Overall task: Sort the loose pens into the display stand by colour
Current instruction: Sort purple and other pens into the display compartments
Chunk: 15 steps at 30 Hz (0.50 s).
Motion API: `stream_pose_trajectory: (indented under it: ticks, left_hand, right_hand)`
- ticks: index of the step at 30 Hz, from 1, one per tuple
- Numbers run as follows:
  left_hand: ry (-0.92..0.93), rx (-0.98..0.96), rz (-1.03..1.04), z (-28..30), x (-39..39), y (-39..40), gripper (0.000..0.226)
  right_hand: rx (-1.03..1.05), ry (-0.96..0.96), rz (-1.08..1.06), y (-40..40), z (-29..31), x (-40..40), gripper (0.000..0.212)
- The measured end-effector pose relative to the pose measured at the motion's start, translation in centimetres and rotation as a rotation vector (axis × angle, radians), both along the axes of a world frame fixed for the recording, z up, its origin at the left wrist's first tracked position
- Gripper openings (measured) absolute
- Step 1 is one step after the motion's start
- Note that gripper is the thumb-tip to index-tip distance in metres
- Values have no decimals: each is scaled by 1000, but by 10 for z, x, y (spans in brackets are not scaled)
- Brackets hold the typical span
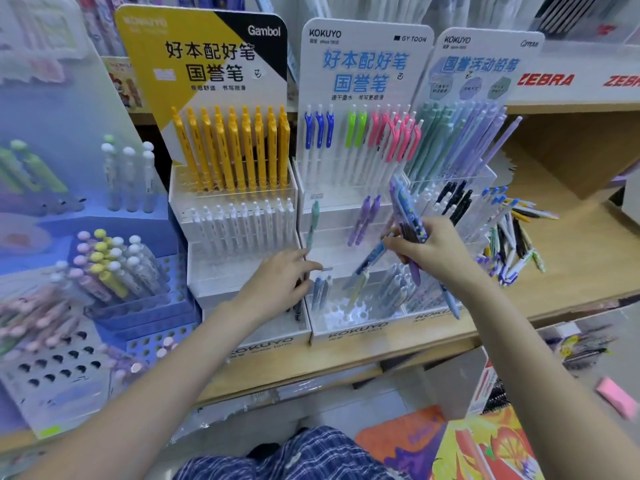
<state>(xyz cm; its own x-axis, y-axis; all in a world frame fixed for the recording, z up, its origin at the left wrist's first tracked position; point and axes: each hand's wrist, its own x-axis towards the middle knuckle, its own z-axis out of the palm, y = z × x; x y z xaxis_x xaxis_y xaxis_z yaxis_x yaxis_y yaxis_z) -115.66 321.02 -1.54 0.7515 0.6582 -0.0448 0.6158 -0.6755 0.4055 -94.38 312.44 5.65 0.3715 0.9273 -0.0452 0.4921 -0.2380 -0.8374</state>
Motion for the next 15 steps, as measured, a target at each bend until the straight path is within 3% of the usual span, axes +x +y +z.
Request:
stream_pose_trajectory:
  ticks: [15]
  left_hand:
    - [-59, 47, 198, -16, 22, -15, 27]
  right_hand:
    - [-36, -88, -121, -7, -54, -13, 12]
